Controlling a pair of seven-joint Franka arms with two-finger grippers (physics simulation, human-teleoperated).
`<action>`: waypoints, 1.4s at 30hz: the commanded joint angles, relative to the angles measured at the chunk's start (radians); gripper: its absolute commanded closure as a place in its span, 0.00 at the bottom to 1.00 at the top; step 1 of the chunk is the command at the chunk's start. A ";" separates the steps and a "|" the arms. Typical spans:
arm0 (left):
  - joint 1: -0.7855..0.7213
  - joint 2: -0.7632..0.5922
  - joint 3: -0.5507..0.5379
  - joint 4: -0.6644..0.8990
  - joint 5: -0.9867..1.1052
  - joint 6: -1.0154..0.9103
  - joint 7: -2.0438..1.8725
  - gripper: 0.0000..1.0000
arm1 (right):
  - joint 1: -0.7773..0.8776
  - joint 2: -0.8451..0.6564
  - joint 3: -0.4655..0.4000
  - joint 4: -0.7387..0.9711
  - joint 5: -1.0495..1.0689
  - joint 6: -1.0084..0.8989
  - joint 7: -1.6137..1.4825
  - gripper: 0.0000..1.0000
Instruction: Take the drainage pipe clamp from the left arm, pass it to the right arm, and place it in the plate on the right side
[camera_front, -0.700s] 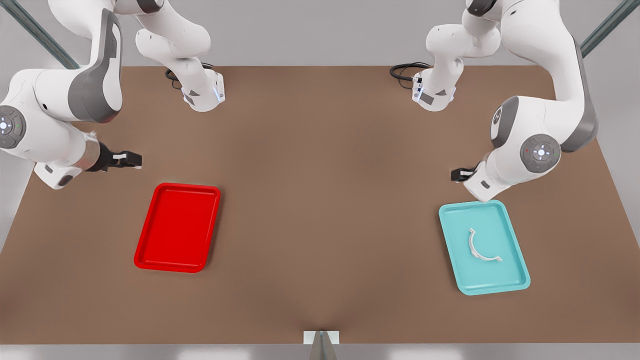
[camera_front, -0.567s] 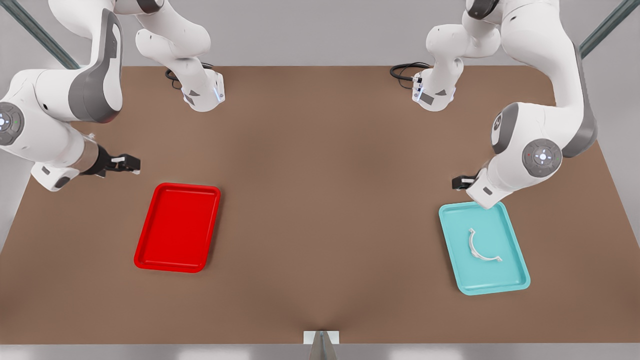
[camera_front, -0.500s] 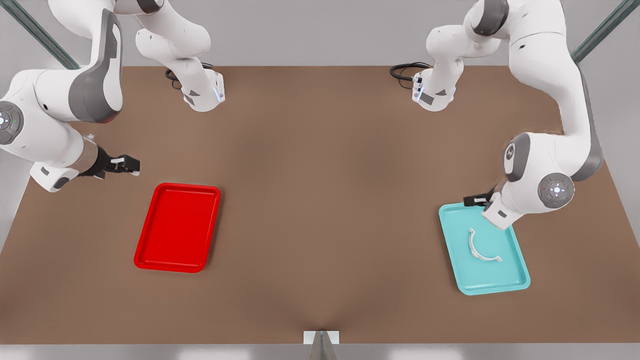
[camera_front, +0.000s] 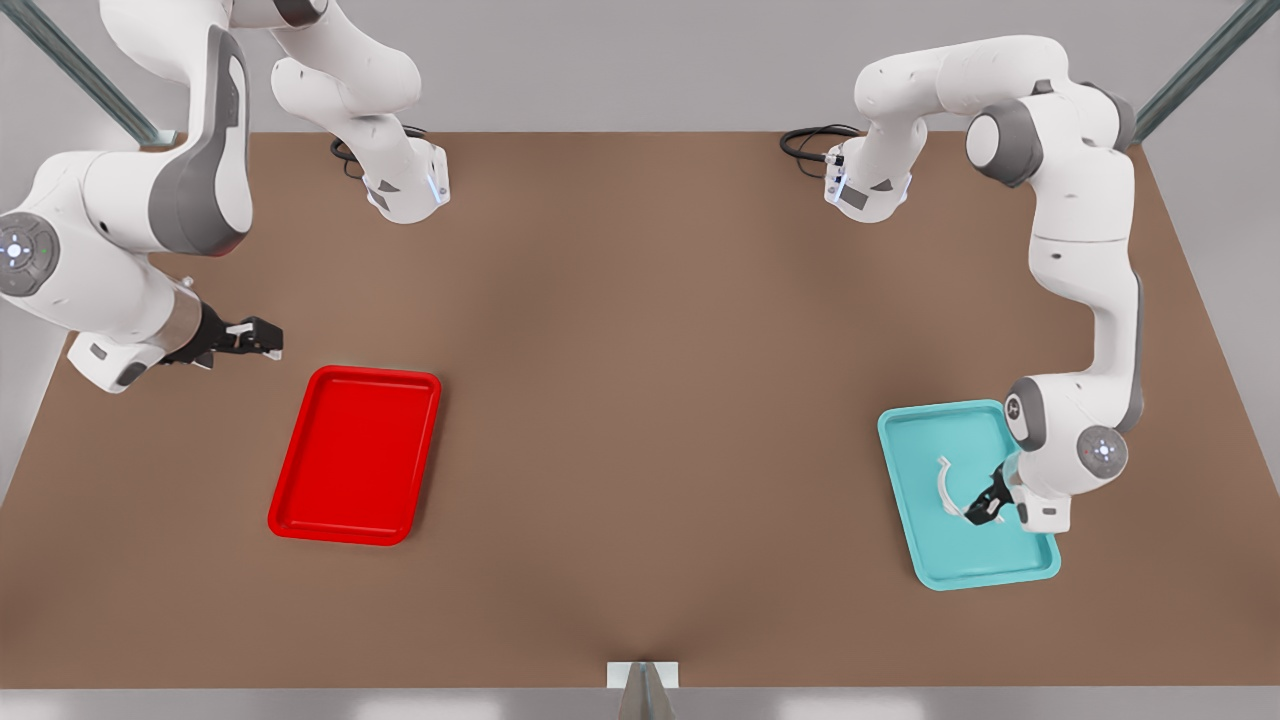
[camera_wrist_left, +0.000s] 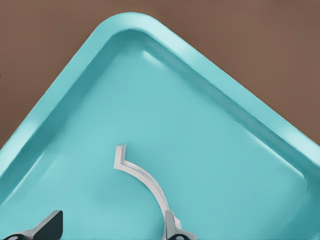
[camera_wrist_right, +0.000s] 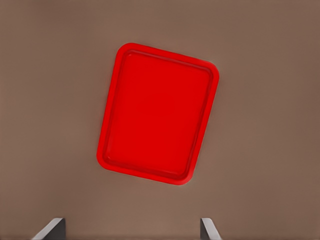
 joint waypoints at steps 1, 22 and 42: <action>0.004 0.001 -0.001 -0.013 0.004 0.120 -0.603 0.02 | 0.000 -0.001 0.000 -0.008 0.000 0.018 -0.028 0.00; 0.016 0.035 -0.028 -0.021 0.060 0.102 -0.604 0.25 | -0.001 -0.037 -0.002 -0.088 0.002 0.063 -0.030 0.00; 0.016 0.018 -0.027 -0.013 0.055 0.075 -0.607 0.79 | -0.009 -0.034 -0.002 -0.113 0.002 0.079 -0.030 0.00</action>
